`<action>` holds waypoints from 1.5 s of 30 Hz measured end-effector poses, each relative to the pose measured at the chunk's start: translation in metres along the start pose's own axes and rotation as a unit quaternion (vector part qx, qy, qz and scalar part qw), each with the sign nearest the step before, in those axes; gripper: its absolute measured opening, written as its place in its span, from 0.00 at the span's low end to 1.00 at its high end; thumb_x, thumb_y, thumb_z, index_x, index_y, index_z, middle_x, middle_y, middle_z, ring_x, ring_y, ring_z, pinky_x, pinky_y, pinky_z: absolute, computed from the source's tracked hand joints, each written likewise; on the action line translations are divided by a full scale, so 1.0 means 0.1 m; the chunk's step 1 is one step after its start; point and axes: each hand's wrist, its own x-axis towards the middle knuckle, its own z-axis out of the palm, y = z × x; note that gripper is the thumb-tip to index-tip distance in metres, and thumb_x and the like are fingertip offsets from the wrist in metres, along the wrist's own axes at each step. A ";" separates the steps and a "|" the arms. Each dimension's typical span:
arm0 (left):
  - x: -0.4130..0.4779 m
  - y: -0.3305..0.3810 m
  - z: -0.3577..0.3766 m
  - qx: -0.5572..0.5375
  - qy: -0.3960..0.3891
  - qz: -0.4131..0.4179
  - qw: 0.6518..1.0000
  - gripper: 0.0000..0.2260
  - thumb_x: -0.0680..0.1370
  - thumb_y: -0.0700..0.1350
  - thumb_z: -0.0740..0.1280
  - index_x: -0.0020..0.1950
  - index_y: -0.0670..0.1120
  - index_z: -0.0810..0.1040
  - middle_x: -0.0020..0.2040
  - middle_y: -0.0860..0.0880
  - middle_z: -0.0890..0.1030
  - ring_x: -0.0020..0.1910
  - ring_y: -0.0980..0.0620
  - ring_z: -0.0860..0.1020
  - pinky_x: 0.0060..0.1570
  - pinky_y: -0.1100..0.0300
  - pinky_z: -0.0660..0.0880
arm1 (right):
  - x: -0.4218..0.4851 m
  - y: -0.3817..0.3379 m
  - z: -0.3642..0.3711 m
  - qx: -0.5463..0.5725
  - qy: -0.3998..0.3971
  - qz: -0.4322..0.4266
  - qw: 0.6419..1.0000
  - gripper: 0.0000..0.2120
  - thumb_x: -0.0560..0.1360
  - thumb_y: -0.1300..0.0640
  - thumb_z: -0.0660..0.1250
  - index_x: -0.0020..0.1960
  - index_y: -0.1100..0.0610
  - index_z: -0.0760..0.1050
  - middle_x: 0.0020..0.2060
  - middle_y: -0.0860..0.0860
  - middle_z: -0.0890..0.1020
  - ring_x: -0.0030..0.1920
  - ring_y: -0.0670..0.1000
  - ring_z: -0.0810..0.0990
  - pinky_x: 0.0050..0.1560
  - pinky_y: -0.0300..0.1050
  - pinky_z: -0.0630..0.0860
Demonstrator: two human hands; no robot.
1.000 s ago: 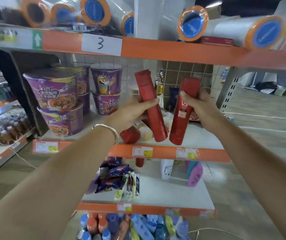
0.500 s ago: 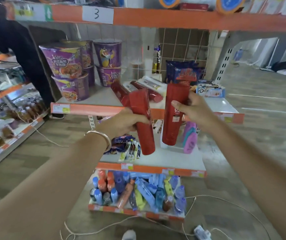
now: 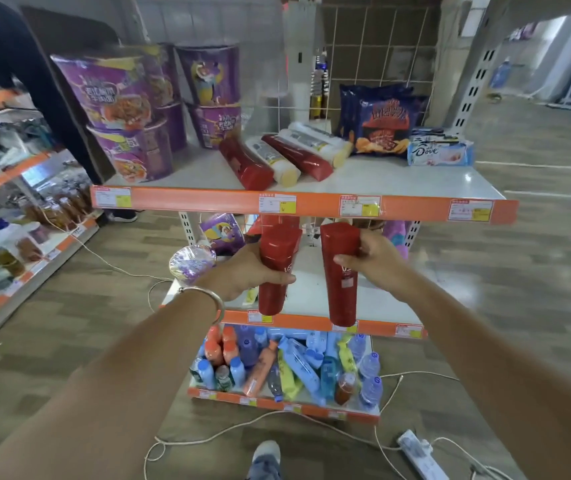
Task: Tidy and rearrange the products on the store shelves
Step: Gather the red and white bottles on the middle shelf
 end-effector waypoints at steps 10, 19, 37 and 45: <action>0.63 -0.72 0.14 0.050 0.058 0.003 0.997 0.24 0.64 0.36 0.78 0.58 0.41 0.77 0.54 0.45 0.82 0.55 0.48 0.80 0.59 0.55 0.74 | 0.76 0.60 0.71 0.017 0.041 0.048 0.998 0.20 0.71 0.64 0.71 0.61 0.60 0.72 0.52 0.54 0.82 0.51 0.52 0.79 0.55 0.46 0.75; 1.29 -1.33 0.20 -0.033 0.130 -0.002 0.991 0.23 0.65 0.35 0.77 0.58 0.40 0.78 0.52 0.43 0.82 0.47 0.50 0.78 0.54 0.56 0.75 | 1.62 1.01 1.23 0.039 0.060 0.043 0.997 0.21 0.71 0.66 0.70 0.63 0.61 0.73 0.49 0.52 0.79 0.47 0.47 0.79 0.46 0.36 0.75; 2.03 -1.66 0.18 0.000 -0.008 0.024 1.000 0.19 0.63 0.35 0.78 0.51 0.44 0.80 0.48 0.46 0.84 0.50 0.47 0.82 0.54 0.53 0.79 | 2.82 1.49 1.50 0.083 0.051 0.044 0.994 0.28 0.69 0.66 0.73 0.67 0.56 0.71 0.56 0.52 0.81 0.55 0.51 0.81 0.57 0.47 0.78; 2.08 -1.66 0.19 0.023 -0.044 0.034 0.998 0.16 0.64 0.36 0.77 0.46 0.49 0.78 0.41 0.52 0.81 0.41 0.54 0.78 0.46 0.61 0.75 | 3.04 1.51 1.51 0.033 0.040 0.043 0.998 0.27 0.68 0.63 0.73 0.66 0.54 0.73 0.57 0.52 0.81 0.56 0.53 0.80 0.61 0.55 0.76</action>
